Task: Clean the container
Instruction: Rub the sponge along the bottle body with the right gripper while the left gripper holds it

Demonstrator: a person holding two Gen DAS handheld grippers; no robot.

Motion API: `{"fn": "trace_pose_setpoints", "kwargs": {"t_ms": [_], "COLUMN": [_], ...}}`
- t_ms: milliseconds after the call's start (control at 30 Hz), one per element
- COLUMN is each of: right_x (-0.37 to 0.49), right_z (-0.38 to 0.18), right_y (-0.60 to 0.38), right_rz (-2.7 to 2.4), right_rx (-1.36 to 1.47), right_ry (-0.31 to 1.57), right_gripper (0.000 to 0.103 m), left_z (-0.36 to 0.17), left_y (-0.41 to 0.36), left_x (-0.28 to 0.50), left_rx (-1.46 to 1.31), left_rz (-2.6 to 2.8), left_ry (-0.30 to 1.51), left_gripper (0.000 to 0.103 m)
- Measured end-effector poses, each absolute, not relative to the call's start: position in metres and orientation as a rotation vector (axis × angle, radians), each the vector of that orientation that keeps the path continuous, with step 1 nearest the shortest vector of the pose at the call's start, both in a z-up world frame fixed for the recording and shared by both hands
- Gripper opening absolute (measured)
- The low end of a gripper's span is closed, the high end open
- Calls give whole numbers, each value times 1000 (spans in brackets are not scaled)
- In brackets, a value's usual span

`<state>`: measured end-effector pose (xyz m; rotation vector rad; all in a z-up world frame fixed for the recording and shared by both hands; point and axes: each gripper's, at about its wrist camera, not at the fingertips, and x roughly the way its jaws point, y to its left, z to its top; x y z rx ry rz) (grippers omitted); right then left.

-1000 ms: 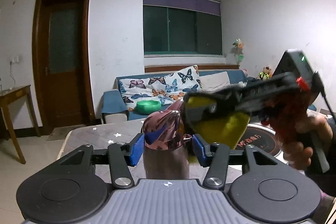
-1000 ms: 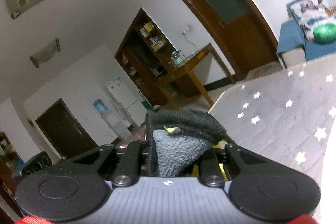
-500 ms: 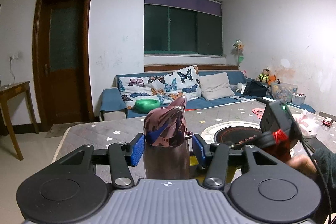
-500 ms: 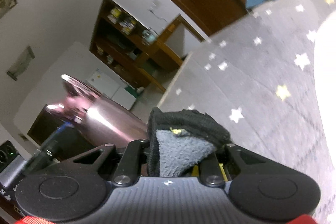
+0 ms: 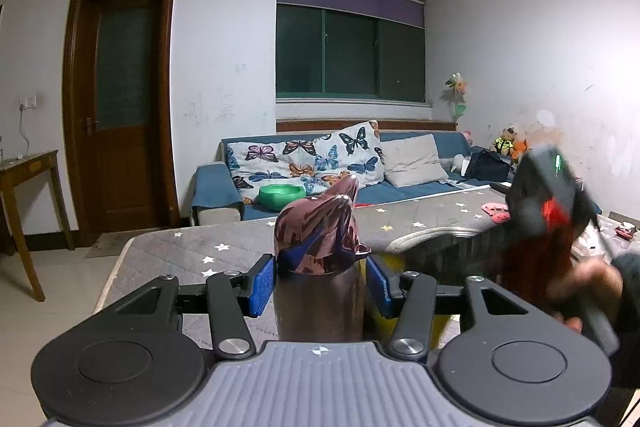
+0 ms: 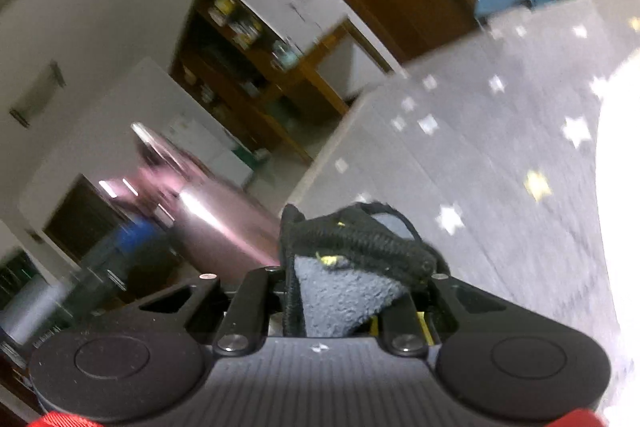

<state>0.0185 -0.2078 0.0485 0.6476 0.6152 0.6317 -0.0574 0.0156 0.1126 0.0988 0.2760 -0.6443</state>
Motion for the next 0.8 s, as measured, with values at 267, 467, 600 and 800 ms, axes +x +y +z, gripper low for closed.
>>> {"fn": "trace_pose_setpoints", "kwargs": {"t_ms": [267,467,600,800], "right_x": [44,53,54,46], "right_z": [78,44,20,10], "right_y": [-210,-204,-204,-202], "right_rz": [707,637,598,602], "right_rx": [780,745,730,670], "right_ry": [529,623,690,725], "right_gripper": [18,18,18,18], "left_z": [111,110,110,113], "left_y": [14,12,11,14], "left_x": [-58,-60,-62,-62], "left_rx": [105,110,114,138], "left_rz": [-645,-646,-652,-649], "left_ry": [272,271,269,275], "left_gripper": [53,53,53,53]}}
